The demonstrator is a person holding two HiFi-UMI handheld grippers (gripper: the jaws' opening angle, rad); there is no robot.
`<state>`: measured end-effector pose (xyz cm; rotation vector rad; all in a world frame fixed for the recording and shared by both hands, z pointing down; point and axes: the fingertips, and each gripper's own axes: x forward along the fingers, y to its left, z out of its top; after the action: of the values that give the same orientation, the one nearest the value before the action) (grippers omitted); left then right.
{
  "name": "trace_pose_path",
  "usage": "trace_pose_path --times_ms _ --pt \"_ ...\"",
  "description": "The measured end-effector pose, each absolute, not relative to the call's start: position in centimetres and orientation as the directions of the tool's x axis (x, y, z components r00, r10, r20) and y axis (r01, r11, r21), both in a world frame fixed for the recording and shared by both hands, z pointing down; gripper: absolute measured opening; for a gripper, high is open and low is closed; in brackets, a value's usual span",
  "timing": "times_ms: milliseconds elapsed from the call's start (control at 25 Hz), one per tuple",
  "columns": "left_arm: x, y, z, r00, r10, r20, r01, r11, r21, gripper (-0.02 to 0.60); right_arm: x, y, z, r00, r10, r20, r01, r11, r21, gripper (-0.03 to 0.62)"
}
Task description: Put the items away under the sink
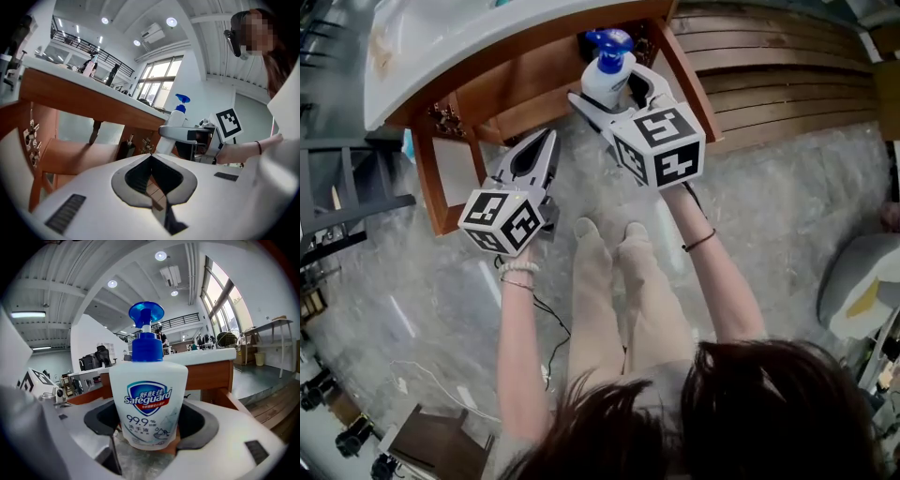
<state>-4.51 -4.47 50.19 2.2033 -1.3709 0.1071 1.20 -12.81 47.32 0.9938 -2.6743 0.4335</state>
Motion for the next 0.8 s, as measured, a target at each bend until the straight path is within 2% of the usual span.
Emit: trace_pose_path --times_ms 800 --pt "-7.2 -8.3 59.6 0.466 -0.821 0.33 -0.87 -0.359 0.337 0.002 -2.6 -16.2 58.9 -0.754 -0.567 0.331 -0.635 0.758 -0.149 0.365"
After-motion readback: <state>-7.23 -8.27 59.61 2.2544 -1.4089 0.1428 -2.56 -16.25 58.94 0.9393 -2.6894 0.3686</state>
